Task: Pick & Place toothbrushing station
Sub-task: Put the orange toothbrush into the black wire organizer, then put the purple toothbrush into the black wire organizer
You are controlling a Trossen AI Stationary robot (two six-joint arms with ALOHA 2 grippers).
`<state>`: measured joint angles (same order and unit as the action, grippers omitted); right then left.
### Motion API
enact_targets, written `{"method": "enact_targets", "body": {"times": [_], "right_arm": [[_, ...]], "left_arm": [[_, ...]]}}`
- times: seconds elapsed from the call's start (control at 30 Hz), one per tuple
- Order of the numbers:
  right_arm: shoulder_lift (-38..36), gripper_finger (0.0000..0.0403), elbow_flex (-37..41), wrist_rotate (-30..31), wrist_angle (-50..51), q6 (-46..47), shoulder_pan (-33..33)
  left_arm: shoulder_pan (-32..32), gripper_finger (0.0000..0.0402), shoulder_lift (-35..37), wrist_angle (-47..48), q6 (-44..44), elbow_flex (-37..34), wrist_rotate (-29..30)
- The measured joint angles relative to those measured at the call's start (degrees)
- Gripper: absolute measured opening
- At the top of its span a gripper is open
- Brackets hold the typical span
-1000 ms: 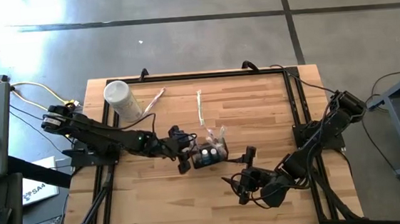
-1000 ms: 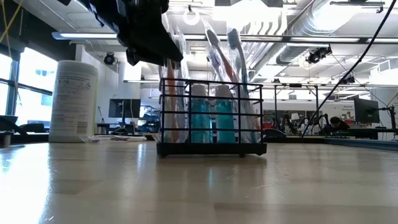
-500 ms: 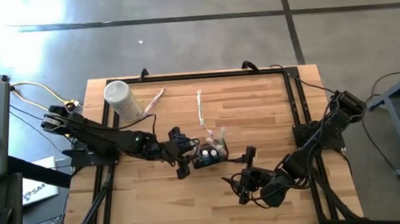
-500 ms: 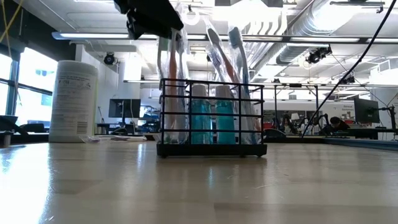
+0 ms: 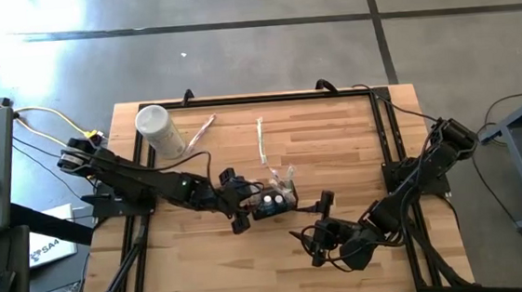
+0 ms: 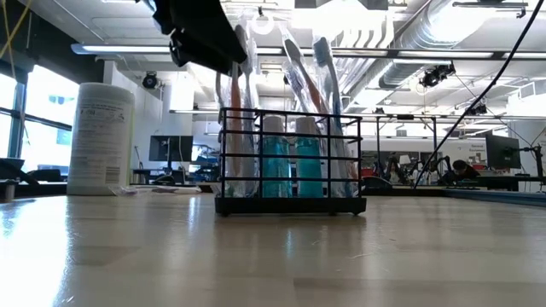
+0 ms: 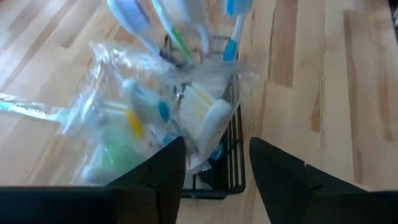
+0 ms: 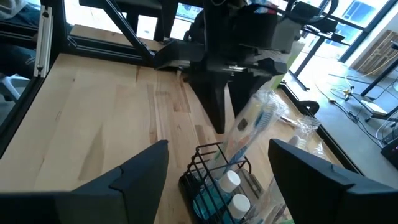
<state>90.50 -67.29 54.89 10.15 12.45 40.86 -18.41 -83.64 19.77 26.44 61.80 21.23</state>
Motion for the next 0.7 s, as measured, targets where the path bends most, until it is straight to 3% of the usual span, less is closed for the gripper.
{"method": "enact_targets", "body": {"times": [0.23,0.53,0.7], "right_arm": [[0.0,0.0270,0.0,0.0,0.3,0.0,0.0],[0.0,0.0270,0.0,0.0,0.8,0.0,0.0],[0.0,0.0270,0.0,-1.2,1.8,0.0,0.0]], "left_arm": [[0.0,0.0227,0.6,0.6,0.9,0.4,0.0],[0.0,0.0228,0.6,12.2,2.6,6.5,0.0],[-0.1,0.0227,0.5,22.6,8.6,10.2,-4.2]]}}
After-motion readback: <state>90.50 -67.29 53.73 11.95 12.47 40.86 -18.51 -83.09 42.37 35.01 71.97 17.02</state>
